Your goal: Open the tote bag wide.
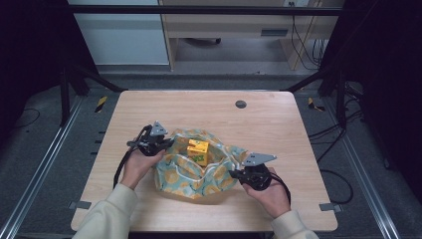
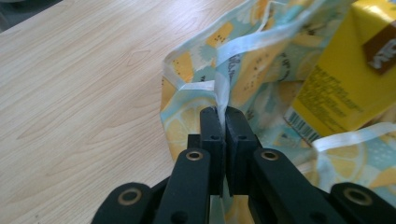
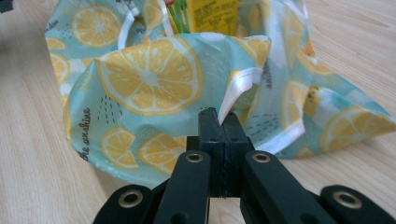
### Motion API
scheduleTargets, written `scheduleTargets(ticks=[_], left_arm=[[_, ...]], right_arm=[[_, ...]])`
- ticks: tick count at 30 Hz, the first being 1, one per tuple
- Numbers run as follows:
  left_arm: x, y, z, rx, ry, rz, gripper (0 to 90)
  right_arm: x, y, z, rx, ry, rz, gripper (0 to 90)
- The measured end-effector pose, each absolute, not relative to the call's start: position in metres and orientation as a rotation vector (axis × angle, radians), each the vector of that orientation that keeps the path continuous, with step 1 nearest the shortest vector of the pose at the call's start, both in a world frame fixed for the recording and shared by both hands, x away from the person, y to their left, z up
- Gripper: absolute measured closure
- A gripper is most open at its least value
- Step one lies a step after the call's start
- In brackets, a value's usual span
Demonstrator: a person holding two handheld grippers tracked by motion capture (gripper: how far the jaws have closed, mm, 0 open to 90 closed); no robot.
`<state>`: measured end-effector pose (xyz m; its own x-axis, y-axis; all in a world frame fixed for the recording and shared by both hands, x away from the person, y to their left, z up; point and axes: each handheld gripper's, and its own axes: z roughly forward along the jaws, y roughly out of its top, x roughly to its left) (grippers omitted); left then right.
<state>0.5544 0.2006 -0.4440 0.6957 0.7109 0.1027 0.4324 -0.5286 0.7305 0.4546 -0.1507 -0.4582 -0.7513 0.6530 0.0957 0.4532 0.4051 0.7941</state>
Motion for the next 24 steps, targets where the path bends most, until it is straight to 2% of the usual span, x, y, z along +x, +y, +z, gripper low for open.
scheduleTargets(ticks=[24], left_arm=[[0.565,0.202,-0.474,2.245,0.925,0.499,88.0]], right_arm=[[0.466,-0.172,-0.481,1.071,2.478,1.103,90.0]])
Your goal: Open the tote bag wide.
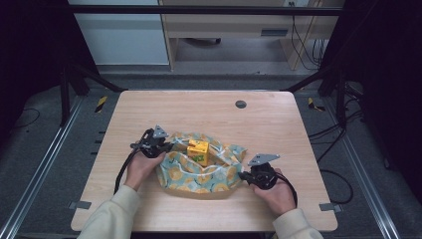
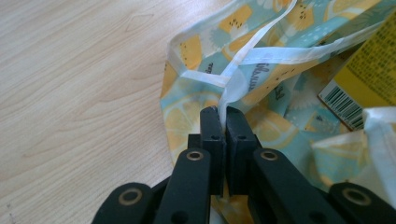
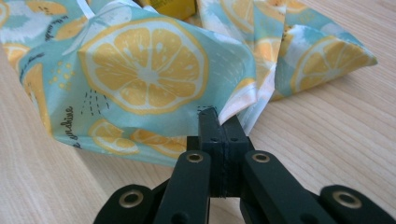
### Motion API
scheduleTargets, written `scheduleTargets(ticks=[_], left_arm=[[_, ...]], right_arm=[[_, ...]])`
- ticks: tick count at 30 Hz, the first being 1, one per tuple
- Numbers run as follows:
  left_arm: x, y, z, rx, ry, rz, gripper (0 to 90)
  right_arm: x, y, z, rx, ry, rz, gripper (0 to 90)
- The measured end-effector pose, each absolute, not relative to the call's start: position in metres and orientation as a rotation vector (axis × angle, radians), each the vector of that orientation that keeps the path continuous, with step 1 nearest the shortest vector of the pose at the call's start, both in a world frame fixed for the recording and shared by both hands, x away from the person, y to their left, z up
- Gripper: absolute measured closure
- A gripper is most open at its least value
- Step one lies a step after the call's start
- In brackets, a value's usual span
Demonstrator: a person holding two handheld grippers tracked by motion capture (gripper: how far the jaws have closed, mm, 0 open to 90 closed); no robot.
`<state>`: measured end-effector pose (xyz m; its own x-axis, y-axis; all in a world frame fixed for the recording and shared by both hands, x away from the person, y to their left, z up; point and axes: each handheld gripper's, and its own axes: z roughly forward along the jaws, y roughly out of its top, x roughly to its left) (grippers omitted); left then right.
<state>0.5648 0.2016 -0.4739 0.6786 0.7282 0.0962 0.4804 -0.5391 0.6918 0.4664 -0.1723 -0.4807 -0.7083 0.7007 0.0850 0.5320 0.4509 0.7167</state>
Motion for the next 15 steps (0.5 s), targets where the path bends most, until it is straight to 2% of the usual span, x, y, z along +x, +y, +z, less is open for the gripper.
scheduleTargets(ticks=[7,8,9,10,11,13,15], left_arm=[[0.564,0.202,-0.477,2.250,0.942,0.505,86.3],[0.564,0.203,-0.476,2.243,0.947,0.514,80.3],[0.563,0.204,-0.474,2.230,0.947,0.531,80.3],[0.562,0.205,-0.472,2.218,0.947,0.541,73.6],[0.558,0.207,-0.464,2.189,0.934,0.579,61.2],[0.556,0.209,-0.459,2.174,0.923,0.598,52.9],[0.551,0.214,-0.442,2.099,0.917,0.621,46.5]], right_arm=[[0.468,-0.174,-0.482,1.107,2.464,1.091,90.0],[0.468,-0.175,-0.480,1.097,2.450,1.127,81.8],[0.468,-0.175,-0.480,1.097,2.450,1.127,81.8],[0.467,-0.176,-0.477,1.105,2.436,1.152,72.5],[0.464,-0.178,-0.470,1.109,2.402,1.194,57.7],[0.461,-0.181,-0.460,1.095,2.359,1.221,45.2],[0.458,-0.185,-0.450,1.076,2.315,1.263,37.3]])
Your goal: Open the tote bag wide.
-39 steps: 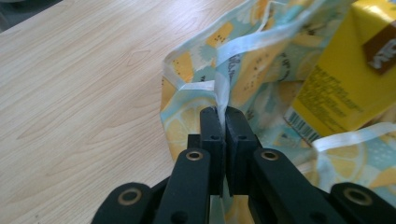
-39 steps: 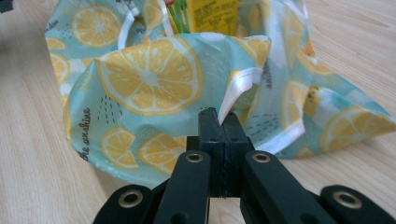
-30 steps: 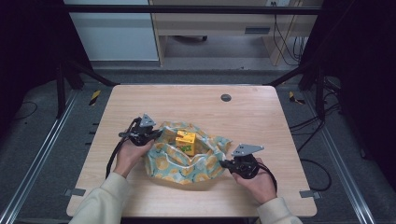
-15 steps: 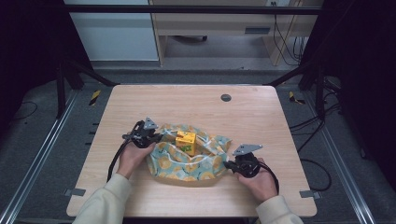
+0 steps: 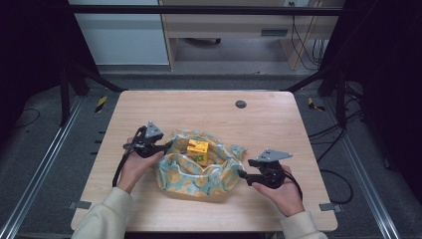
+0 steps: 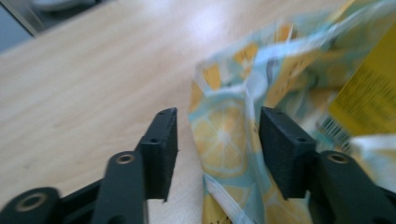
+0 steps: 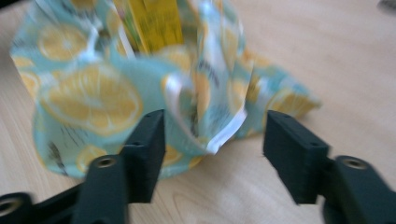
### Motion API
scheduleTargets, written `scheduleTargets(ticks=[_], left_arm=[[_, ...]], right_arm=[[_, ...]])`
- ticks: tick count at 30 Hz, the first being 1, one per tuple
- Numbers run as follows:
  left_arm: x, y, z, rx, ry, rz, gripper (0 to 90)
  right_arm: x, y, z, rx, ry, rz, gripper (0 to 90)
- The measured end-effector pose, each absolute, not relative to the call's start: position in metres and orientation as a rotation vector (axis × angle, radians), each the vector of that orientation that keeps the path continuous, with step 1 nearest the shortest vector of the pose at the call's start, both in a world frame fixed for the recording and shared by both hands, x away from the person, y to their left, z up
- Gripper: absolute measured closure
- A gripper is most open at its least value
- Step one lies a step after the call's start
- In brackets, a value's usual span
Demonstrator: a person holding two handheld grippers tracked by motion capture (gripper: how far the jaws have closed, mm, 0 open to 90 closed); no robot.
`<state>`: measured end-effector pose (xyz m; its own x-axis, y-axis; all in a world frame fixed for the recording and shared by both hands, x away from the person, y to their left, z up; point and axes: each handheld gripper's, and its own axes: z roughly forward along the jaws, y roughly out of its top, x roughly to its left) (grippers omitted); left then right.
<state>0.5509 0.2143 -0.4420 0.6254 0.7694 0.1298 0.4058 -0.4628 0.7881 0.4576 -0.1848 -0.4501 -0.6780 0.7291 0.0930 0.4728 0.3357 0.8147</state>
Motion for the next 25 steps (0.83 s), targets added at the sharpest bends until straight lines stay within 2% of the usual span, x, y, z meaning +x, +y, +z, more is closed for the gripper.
scheduleTargets(ticks=[1,2,5,7,12,16,22,25], left_arm=[[0.551,0.214,-0.442,2.099,0.917,0.621,44.1],[0.548,0.217,-0.431,2.061,0.906,0.627,41.8],[0.545,0.219,-0.422,2.028,0.895,0.634,37.4],[0.538,0.225,-0.413,2.011,0.892,0.662,35.4],[0.526,0.243,-0.421,2.050,0.932,0.702,27.1],[0.518,0.260,-0.430,2.064,0.978,0.701,20.6],[0.498,0.296,-0.454,2.159,1.059,0.767,13.7],[0.494,0.305,-0.459,2.134,1.094,0.730,11.9]], right_arm=[[0.458,-0.185,-0.450,1.076,2.315,1.263,37.3],[0.455,-0.189,-0.441,1.064,2.280,1.302,30.7],[0.453,-0.194,-0.433,1.054,2.234,1.329,27.1],[0.455,-0.204,-0.426,1.108,2.145,1.332,21.2],[0.466,-0.221,-0.436,1.270,2.030,1.221,14.2],[0.474,-0.231,-0.454,1.387,1.996,1.142,10.3],[0.474,-0.237,-0.471,1.437,1.996,1.056,10.7],[0.471,-0.239,-0.474,1.451,1.991,1.048,10.7]])
